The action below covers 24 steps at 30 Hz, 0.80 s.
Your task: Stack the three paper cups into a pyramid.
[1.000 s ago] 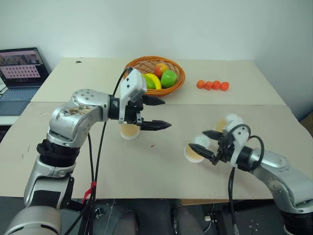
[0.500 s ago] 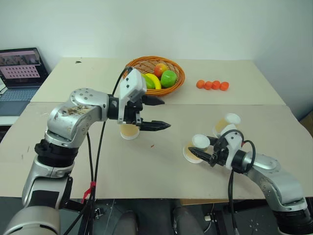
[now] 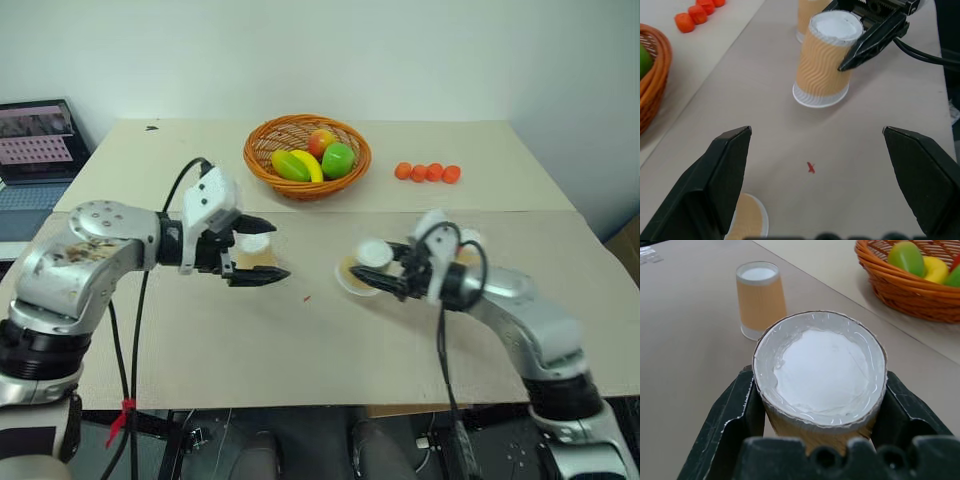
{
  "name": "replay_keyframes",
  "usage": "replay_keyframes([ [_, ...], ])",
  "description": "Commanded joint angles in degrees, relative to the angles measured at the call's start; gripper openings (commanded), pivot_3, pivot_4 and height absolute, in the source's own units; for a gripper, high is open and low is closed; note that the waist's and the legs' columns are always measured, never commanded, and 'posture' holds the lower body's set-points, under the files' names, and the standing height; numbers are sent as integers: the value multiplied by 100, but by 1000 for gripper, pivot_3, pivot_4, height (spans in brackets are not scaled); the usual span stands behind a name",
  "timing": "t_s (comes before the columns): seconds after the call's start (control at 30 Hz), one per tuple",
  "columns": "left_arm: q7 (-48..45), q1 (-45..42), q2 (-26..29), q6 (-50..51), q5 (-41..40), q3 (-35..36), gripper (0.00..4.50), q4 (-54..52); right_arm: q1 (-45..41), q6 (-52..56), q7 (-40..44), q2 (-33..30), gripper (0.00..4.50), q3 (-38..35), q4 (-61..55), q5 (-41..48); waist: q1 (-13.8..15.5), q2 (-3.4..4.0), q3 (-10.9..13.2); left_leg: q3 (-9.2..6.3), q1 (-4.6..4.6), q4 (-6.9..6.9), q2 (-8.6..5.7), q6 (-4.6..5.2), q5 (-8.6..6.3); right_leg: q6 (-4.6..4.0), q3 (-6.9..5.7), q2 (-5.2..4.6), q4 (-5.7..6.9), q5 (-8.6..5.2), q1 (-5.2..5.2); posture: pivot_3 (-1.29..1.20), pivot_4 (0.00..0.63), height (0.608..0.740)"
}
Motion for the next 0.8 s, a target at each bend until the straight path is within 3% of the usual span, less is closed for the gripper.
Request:
replay_keyframes([
  [0.03,335,-102,-101,-4,-13,216,4500,-209,-371,-383,212,213,2499,172,332,-173,56,0,0,0,-2,0,0,0,0,-1,-1,0,-1,0,-1,0,150,734],
  [0.47,583,309,228,395,-337,497,4500,-798,-393,-1240,1028,624,2499,877,1231,-758,61,-1,1,0,-12,-4,0,-1,0,-37,-4,-1,1,22,-14,0,150,734],
  [0.53,505,532,432,353,-280,544,4500,-864,-377,-1322,1093,632,3467,875,1291,-812,51,0,1,1,-7,-4,1,-1,0,-35,-4,-1,3,20,-14,0,150,734],
  [0.6,473,655,547,337,-297,589,4500,-896,-383,-1333,1125,658,3842,836,1312,-827,46,0,2,1,-5,-5,3,-1,0,-33,-3,1,4,18,-14,0,150,734],
  [0.63,477,676,567,329,-314,598,4500,-900,-386,-1343,1135,670,4326,823,1322,-839,49,0,2,1,-5,-5,4,-1,0,-33,-4,2,4,18,-14,0,150,734],
  [0.8,519,504,466,352,-408,524,4500,-865,-503,-534,1110,809,4478,230,669,9,66,0,3,0,-6,-4,4,-1,0,-33,-5,2,5,17,-13,0,150,734],
])
